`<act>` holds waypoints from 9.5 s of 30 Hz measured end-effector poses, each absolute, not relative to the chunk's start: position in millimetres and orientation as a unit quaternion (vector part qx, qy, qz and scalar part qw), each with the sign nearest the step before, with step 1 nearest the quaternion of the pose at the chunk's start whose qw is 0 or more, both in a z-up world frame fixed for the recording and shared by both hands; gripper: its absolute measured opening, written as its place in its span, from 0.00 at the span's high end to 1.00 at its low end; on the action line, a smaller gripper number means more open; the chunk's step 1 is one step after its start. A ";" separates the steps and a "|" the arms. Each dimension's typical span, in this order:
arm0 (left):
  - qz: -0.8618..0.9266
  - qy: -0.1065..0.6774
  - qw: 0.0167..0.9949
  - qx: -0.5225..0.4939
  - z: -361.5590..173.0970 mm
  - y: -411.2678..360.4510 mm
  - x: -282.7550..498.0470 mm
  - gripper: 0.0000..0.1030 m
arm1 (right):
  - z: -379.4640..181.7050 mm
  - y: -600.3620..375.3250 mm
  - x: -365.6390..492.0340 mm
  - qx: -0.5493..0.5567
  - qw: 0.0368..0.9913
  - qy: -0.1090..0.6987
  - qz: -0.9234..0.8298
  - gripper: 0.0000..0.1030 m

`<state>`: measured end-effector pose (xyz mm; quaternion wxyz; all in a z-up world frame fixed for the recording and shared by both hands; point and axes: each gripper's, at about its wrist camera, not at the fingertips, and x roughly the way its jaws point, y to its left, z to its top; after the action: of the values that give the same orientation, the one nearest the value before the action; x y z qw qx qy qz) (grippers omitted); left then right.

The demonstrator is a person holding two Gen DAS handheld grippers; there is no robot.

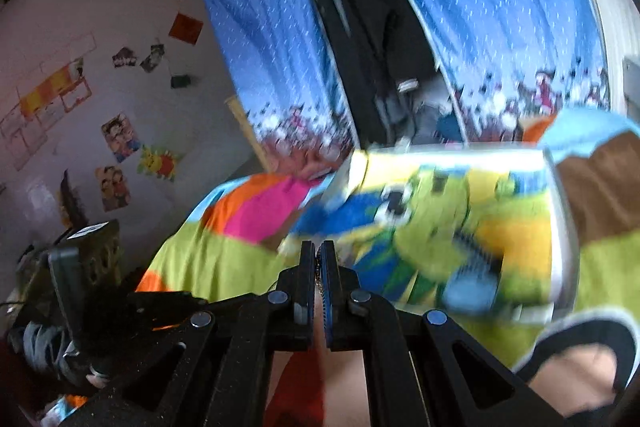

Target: Organize jewelry

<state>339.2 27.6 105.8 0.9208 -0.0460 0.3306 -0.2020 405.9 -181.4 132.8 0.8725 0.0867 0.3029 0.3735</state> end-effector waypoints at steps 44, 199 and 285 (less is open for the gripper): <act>-0.104 0.270 0.951 -0.111 114.3 43.7 297.5 0.14 | 110.5 -255.7 325.9 0.043 0.922 0.295 0.245 0.08; -0.274 0.439 0.843 -0.145 -5.9 -3.6 164.2 0.91 | -16.8 -205.0 215.1 -0.036 0.875 0.368 0.312 0.97; -0.141 0.279 0.949 -0.046 57.6 27.0 146.3 0.02 | 55.4 -264.1 183.7 0.039 0.938 0.265 0.220 0.00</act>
<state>146.3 27.0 57.6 0.9490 -0.0456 0.2785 -0.1406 183.7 -264.1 55.4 0.9378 0.0394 0.2654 0.2203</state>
